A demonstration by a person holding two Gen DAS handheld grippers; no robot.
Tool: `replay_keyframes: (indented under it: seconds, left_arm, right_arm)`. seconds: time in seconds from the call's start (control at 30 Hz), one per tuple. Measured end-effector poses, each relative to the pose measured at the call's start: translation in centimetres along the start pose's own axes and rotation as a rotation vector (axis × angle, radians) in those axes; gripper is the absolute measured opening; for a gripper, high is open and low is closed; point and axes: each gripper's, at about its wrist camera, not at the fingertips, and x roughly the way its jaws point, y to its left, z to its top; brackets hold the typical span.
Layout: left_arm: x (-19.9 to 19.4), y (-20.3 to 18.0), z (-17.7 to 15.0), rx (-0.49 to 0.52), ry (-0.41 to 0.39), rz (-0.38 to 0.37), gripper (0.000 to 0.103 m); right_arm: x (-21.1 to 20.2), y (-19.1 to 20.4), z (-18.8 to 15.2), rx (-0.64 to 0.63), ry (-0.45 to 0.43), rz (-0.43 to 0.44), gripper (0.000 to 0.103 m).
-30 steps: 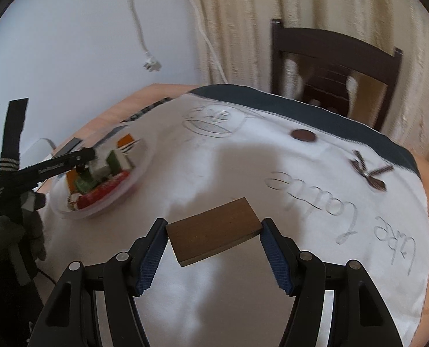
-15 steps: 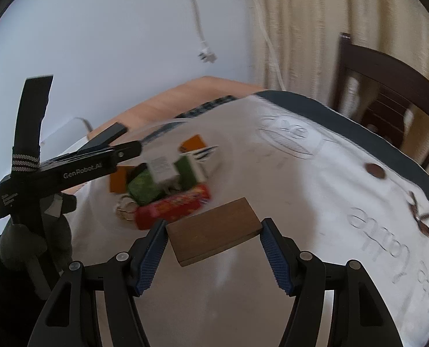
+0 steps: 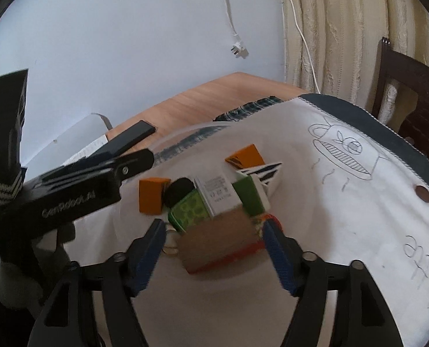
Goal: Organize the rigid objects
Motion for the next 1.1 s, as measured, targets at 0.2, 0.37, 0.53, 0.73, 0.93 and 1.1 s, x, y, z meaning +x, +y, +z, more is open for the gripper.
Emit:
replay_keyframes:
  seconds: [0.2,0.37,0.53,0.73,0.93,1.1]
  left_arm:
    - [0.4,0.2,-0.2,-0.007,0.01,0.007,0.079]
    - [0.5,-0.1,-0.5,0.002,0.017,0.004,0.079]
    - [0.3,-0.5,-0.6,0.02,0.01,0.013,0.079]
    - [0.1,-0.7,-0.8,0.033,0.012,0.023,0.079]
    - [-0.4,-1.0,-1.2,0.052,0.012,0.032,0.079]
    - [-0.9,-1.1,-1.5,0.065,0.009,0.039,0.079]
  right_arm:
    - [0.0,-0.7,-0.5,0.018,0.004,-0.003,0.083]
    - [-0.2,-1.7,-1.5,0.048,0.02,-0.014,0.085]
    - [-0.7,-2.0,-2.2,0.055,0.017,-0.024,0.092]
    - [-1.7,-2.0,-2.6,0.052,-0.051,-0.074,0.103]
    - [-1.9,-1.9,-2.6,0.014,-0.09,-0.134,0.103]
    - [-1.6,-1.6,-3.2,-0.012,-0.079,-0.129,0.103]
